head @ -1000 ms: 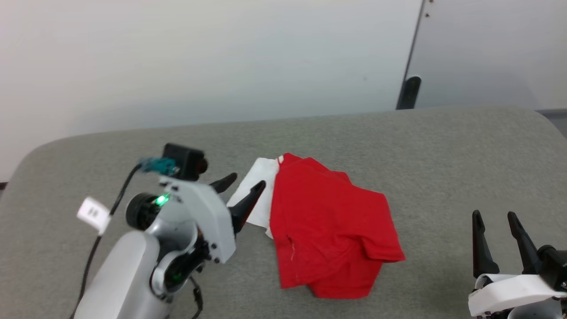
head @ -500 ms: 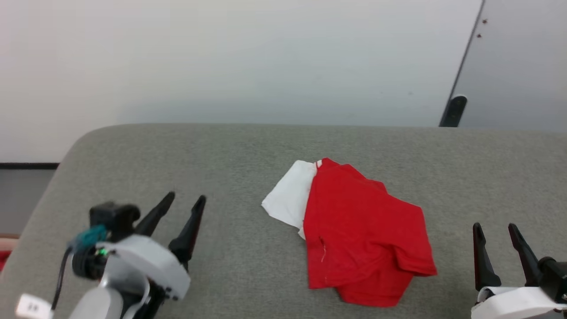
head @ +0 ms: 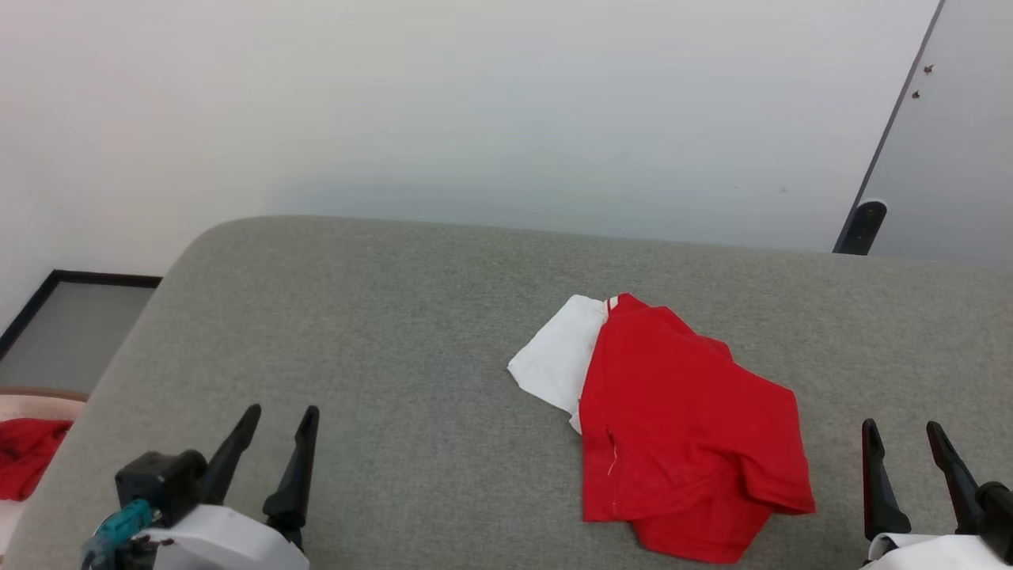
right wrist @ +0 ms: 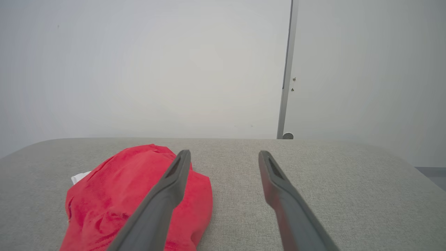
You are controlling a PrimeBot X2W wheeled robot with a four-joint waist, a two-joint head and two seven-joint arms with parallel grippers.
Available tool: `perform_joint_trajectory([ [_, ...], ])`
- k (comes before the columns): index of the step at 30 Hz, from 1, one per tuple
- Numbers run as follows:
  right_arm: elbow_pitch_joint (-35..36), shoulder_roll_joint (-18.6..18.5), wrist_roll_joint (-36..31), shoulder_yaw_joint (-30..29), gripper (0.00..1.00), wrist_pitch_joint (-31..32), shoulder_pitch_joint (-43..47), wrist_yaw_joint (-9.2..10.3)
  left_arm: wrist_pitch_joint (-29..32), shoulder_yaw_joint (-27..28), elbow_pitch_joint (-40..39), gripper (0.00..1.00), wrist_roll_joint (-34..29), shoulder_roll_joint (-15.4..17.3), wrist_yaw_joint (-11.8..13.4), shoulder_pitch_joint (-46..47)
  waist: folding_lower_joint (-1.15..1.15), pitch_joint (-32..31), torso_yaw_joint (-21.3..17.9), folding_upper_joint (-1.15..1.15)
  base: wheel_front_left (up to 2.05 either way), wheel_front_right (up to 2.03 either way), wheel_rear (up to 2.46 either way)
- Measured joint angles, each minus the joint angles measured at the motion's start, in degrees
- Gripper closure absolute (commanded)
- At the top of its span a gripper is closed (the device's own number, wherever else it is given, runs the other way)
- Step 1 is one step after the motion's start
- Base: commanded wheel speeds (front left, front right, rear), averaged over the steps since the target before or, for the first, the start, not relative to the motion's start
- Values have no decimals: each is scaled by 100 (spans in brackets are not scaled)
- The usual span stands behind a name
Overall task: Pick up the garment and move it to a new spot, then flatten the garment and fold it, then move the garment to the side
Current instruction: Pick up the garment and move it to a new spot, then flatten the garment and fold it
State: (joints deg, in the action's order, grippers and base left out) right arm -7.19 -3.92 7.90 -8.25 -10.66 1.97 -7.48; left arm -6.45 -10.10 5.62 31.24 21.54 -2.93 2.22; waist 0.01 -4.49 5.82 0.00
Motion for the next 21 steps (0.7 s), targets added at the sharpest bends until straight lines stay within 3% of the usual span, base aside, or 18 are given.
perform_joint_trajectory([
  [13,4,36,-34,38,0,-41,8,0,12,30,22,0,86,14,91,-87,0,12,36,0,0,0,0],
  [21,48,46,-78,44,0,-23,-91,0,711,-110,64,0,316,85,-12,572,0,136,-279,0,0,0,0],
])
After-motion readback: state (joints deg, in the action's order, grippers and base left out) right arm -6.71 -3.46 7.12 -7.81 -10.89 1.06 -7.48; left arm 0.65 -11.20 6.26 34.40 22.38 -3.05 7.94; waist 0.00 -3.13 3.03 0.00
